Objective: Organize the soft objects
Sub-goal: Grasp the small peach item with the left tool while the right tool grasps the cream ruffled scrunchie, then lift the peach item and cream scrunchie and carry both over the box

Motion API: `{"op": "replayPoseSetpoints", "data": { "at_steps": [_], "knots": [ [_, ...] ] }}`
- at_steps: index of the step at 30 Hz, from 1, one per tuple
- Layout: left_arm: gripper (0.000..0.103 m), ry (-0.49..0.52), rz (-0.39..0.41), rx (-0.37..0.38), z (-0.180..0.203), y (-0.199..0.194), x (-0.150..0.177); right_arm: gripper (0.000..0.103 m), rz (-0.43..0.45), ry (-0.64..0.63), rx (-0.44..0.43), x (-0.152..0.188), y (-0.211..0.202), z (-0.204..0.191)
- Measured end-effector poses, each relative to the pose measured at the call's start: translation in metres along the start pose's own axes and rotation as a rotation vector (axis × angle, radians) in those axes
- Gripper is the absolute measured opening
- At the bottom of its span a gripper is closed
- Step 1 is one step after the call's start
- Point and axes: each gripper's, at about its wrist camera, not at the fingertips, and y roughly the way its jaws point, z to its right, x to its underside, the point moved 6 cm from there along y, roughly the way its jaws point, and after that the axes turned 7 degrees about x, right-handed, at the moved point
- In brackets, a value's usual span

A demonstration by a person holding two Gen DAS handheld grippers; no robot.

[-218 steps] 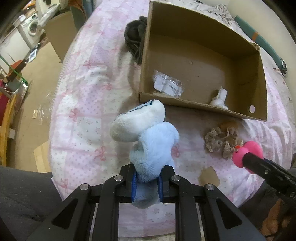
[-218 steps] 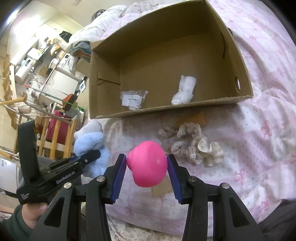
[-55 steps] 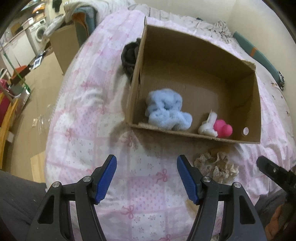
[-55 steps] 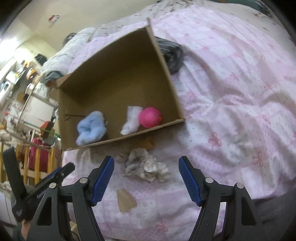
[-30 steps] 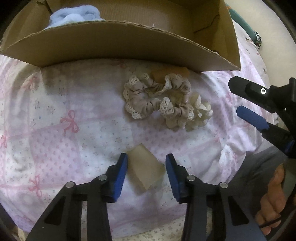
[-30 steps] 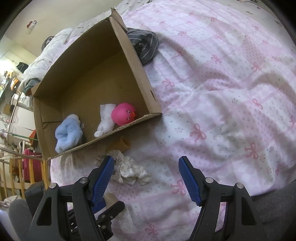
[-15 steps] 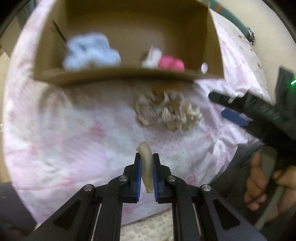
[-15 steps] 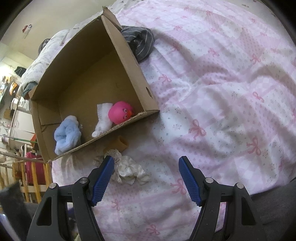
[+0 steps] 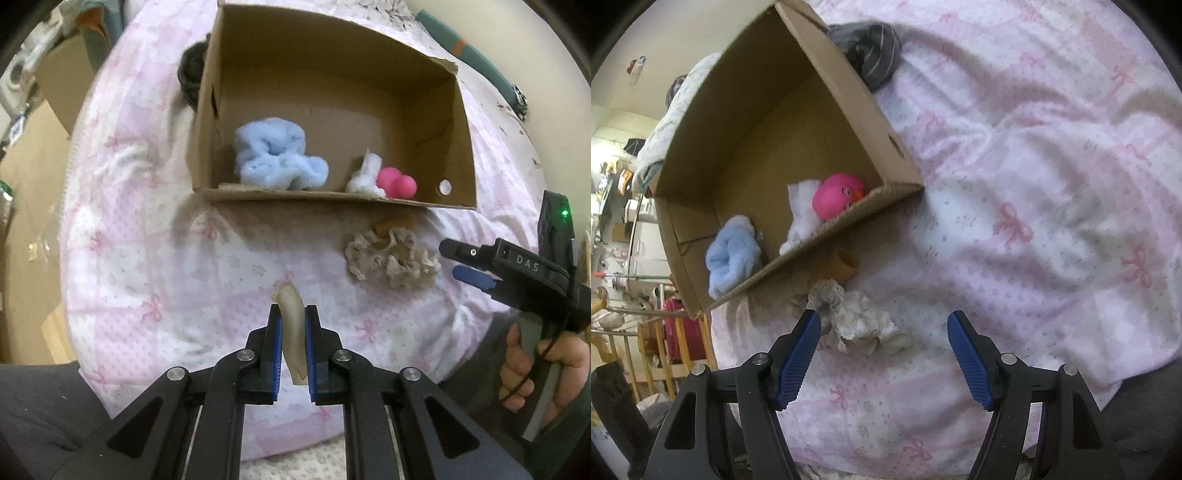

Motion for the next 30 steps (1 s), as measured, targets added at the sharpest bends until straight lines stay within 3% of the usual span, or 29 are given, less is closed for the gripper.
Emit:
{"op": "replayPoseSetpoints", "data": {
  "at_steps": [1,5,8,10,12,22,30],
  "knots": [
    [0.01,0.008,0.007,0.002,0.002,0.0,-0.001,0.064,-0.009,0.0,0.001,0.0,0.002,0.0],
    [0.01,0.033,0.011,-0.002,0.007,0.005,-0.003,0.061,-0.04,0.008,0.011,0.002,0.013,0.001],
    [0.01,0.024,0.011,-0.005,0.005,0.008,-0.004,0.052,-0.053,-0.004,0.014,0.002,0.019,-0.003],
    [0.01,0.02,0.021,-0.008,0.005,0.008,-0.005,0.029,-0.057,-0.031,0.021,0.005,0.02,-0.008],
    [0.01,0.016,0.03,-0.007,0.004,0.007,-0.008,0.016,-0.053,-0.072,0.027,0.007,0.019,-0.015],
    [0.01,0.016,0.034,-0.015,0.003,0.006,-0.008,0.014,0.05,-0.162,0.029,0.02,-0.022,-0.033],
    [0.01,0.014,0.069,-0.016,0.002,-0.004,-0.008,0.014,0.132,-0.185,-0.017,0.024,-0.061,-0.033]
  ]
}}
